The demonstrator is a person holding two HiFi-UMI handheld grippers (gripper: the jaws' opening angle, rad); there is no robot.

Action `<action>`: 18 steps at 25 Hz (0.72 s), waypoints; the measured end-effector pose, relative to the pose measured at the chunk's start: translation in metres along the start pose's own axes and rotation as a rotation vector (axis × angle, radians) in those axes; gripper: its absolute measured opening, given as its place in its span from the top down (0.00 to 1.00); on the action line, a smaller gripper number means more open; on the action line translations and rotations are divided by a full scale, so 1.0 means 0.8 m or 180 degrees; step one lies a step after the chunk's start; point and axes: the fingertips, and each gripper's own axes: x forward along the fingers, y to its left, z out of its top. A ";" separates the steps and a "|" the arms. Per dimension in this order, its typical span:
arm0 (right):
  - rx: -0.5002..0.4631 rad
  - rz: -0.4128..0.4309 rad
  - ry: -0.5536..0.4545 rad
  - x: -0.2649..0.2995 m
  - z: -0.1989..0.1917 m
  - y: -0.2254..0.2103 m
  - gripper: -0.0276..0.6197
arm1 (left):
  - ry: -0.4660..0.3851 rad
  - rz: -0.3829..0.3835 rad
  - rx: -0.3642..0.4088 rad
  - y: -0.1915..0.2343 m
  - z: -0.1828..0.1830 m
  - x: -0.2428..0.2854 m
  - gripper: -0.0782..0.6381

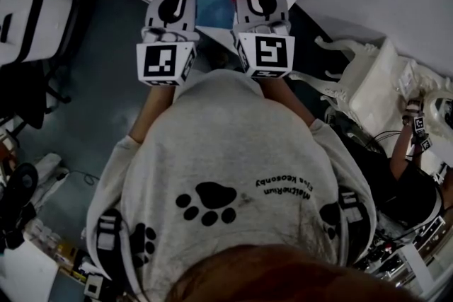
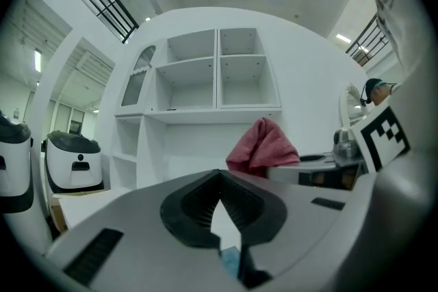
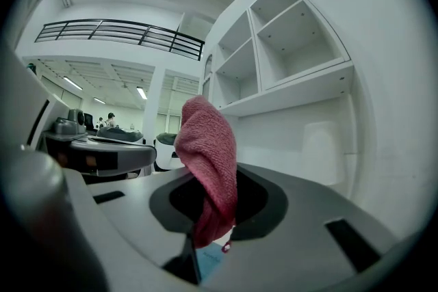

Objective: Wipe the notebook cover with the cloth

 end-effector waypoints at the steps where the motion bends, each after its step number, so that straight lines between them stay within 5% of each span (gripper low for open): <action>1: -0.0006 0.0001 0.0008 0.003 -0.001 0.002 0.84 | 0.0029 -0.0004 -0.0006 0.003 -0.003 0.001 0.88; 18: -0.0153 0.0036 0.0299 0.070 -0.057 0.017 0.84 | 0.0260 -0.0146 -0.0130 0.051 -0.059 0.035 0.88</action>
